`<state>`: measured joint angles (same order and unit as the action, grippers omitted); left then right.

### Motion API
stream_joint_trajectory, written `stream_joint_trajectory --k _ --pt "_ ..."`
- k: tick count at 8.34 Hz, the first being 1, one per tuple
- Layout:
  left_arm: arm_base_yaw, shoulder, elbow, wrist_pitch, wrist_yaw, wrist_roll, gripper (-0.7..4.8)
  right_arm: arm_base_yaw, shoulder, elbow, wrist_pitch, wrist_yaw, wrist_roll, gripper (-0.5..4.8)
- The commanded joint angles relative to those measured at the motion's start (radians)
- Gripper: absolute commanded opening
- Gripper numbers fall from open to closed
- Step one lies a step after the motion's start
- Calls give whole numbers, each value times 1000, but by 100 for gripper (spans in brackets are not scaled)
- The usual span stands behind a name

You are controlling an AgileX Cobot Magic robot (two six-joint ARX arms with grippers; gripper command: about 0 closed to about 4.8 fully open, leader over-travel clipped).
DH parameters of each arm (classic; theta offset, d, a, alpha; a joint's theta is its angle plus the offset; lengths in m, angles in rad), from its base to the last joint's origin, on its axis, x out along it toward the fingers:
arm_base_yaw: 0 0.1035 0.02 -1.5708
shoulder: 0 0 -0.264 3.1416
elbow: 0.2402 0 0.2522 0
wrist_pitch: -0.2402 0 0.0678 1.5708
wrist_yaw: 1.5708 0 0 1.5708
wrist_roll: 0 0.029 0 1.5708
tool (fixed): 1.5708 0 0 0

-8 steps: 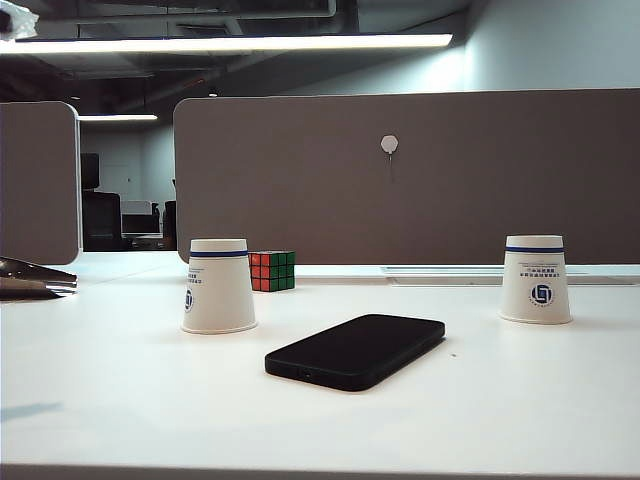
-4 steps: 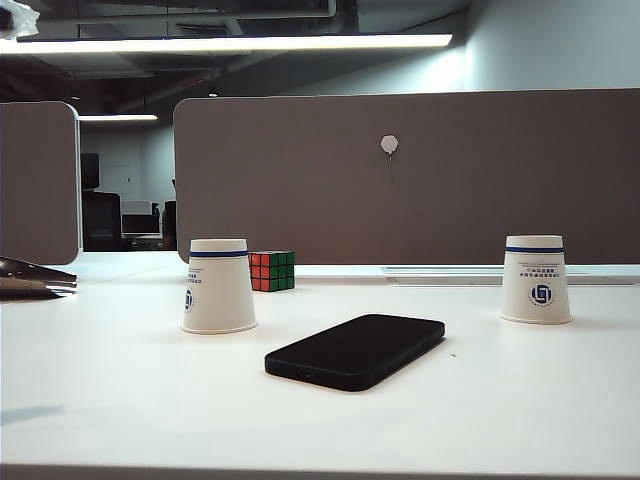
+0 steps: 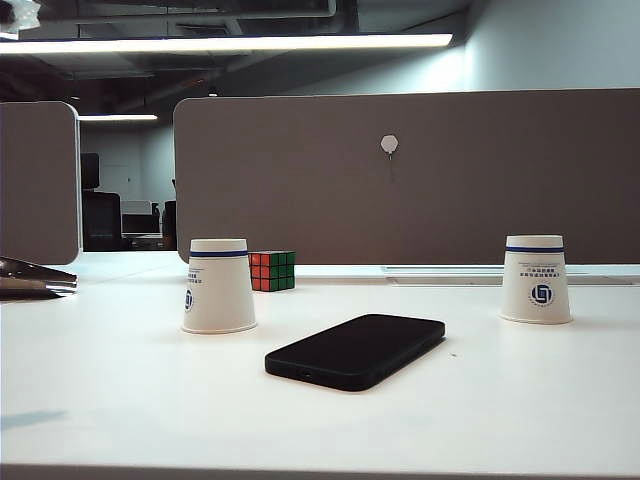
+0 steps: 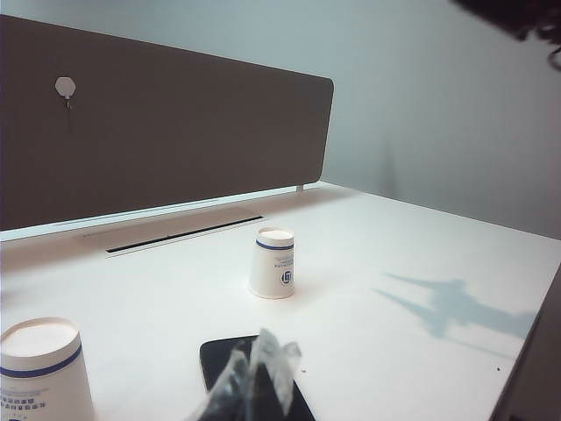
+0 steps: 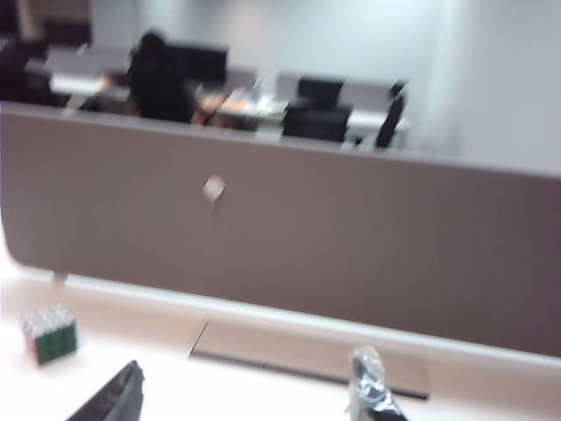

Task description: Carefully pick up the cup on the right and stack it on top of the cup on the left.

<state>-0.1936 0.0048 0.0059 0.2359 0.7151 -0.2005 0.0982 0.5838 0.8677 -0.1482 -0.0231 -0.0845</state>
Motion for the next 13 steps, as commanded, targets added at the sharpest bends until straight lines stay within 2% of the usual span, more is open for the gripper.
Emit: stream_joint_trajectory --k 1,2,3,4,5,6,7,8,12,13 --pt "-1 0 3 13 4 -3 -3 0 188 5 11 -85 -2 298" --pt "-1 0 3 10 -85 -2 -4 1 322 5 15 -114 3 297" --pt "-1 0 3 5 -116 -2 -4 1 340 5 18 -114 3 297" --pt "-1 0 2 -26 -192 -2 -5 1 404 5 23 -114 3 297" --pt "-1 1 2 -123 -195 10 -4 1 477 5 28 -114 2 297" --pt "-1 1 2 -122 -174 11 -4 1 529 5 25 -120 6 297" --pt "-1 0 2 -116 -108 32 -4 1 646 5 26 -171 6 298" --pt "-1 0 2 -104 -108 32 -4 1 682 5 27 -208 5 338" --pt "-1 0 2 -104 -108 32 -4 1 715 5 25 -220 5 339" --pt "-1 0 2 -104 -108 32 -4 1 728 5 26 -219 5 379"
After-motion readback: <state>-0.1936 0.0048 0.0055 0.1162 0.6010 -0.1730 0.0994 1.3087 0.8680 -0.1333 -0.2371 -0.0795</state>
